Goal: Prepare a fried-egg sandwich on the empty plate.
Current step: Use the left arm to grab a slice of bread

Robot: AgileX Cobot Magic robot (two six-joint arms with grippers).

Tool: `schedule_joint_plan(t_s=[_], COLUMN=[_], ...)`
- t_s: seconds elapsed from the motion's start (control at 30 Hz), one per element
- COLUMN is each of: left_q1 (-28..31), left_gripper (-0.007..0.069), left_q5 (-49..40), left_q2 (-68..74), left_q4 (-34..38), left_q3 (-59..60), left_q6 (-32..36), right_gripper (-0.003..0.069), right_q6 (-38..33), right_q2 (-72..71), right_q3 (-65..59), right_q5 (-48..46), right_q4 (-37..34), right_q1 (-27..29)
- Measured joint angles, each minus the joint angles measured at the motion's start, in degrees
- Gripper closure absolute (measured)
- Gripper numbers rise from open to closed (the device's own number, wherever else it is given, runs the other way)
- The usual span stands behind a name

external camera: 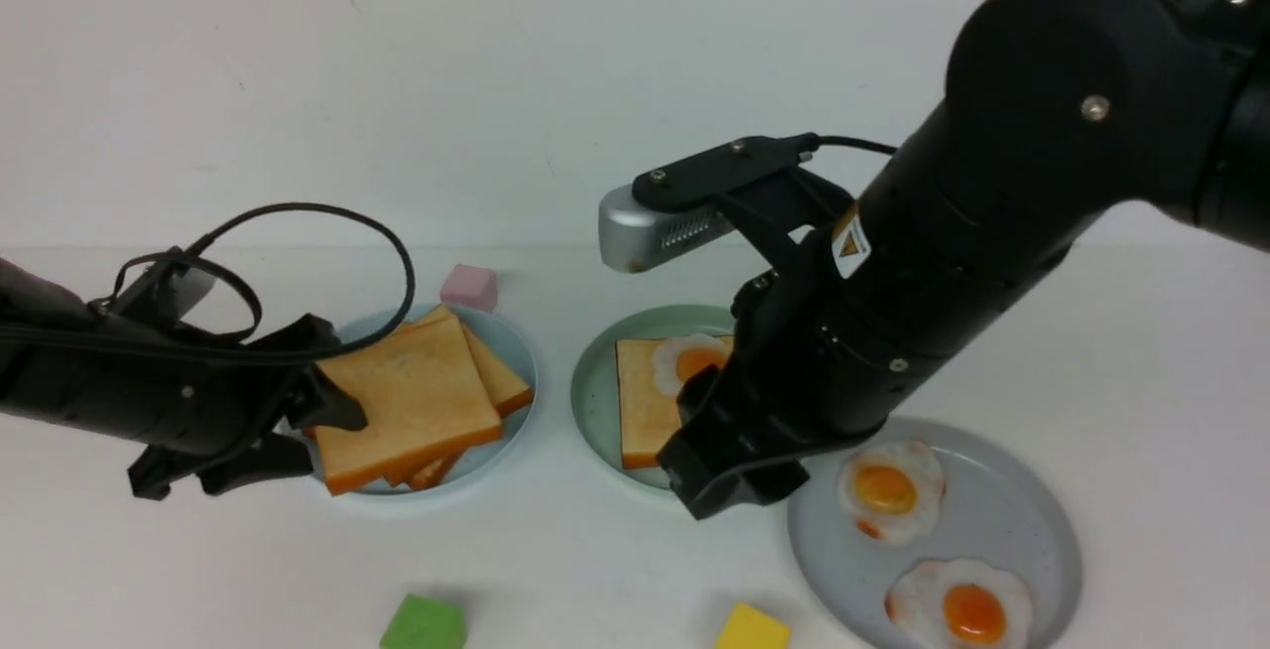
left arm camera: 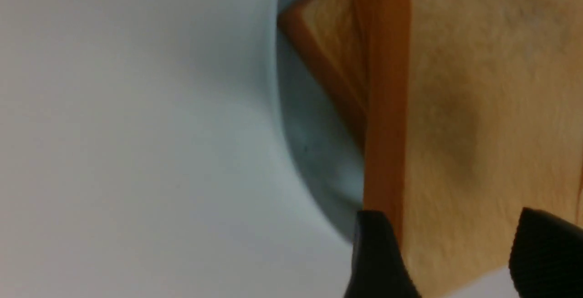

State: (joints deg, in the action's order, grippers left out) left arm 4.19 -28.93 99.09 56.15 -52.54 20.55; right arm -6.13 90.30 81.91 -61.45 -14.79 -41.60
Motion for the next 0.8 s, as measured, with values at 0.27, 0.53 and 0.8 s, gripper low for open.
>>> schedule_joint_plan(t_s=[0.27, 0.53, 0.8], left_q1=[0.00, 0.00, 0.00], left_gripper=[0.0267, 0.0471, 0.0474], left_q5=[0.87, 1.09, -0.32], left_q2=[3.91, 4.39, 2.81], left_q4=[11.38, 13.05, 11.45], left_q3=[0.00, -0.05, -0.05], left_q6=[12.64, 15.95, 15.95], right_gripper=[0.0298, 0.0298, 0.0298], right_q6=[-0.05, -0.09, 0.46], right_q2=[-1.18, -1.18, -3.67], right_q3=[0.00, 0.00, 0.00], right_q5=[-0.76, -3.46, -3.93], right_q4=[-0.04, -1.01, -0.40], right_q1=[0.00, 0.00, 0.00])
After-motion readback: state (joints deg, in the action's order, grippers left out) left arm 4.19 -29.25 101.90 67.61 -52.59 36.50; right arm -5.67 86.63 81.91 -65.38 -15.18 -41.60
